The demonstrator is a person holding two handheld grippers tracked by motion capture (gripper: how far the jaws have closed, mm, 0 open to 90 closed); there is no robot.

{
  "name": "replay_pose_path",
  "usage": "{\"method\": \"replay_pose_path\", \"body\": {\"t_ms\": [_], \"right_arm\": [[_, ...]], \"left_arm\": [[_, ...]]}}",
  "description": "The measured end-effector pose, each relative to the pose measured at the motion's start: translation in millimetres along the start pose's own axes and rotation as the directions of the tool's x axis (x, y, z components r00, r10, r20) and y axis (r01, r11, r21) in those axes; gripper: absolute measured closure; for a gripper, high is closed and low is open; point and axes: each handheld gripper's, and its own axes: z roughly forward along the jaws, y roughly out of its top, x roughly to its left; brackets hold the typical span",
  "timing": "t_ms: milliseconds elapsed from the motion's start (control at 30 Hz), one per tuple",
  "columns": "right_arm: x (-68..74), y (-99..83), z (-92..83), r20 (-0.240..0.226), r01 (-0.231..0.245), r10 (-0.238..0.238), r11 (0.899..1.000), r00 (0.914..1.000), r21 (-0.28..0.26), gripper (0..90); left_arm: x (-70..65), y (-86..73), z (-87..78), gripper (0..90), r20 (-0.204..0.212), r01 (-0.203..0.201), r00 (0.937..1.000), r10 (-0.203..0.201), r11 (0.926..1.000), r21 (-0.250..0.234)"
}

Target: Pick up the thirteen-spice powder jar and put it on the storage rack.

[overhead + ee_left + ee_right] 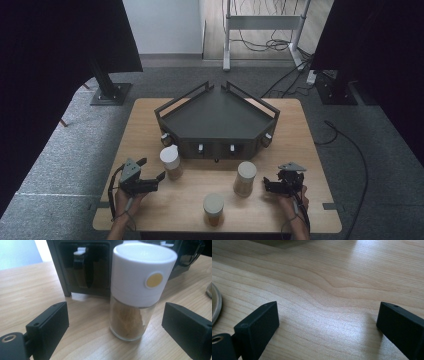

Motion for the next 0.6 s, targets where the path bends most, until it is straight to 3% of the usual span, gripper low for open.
{"method": "replay_pose_path", "body": {"t_ms": [233,600], "right_arm": [[0.0,0.0,0.0,0.000,0.000,0.000,1.000,1.0000,0.000,3.7],[-0.7,-0.9,-0.9,-0.006,0.006,-0.006,1.000,1.0000,0.000,3.8]], "left_arm": [[0.3,-2.4,-2.9,7.0,0.008,0.004,1.0000,-0.004,0.9989,-0.047],[-5.7,1.1,-1.3,7.0,-0.002,-0.006,1.0000,0.006,0.9973,-0.073]]}}
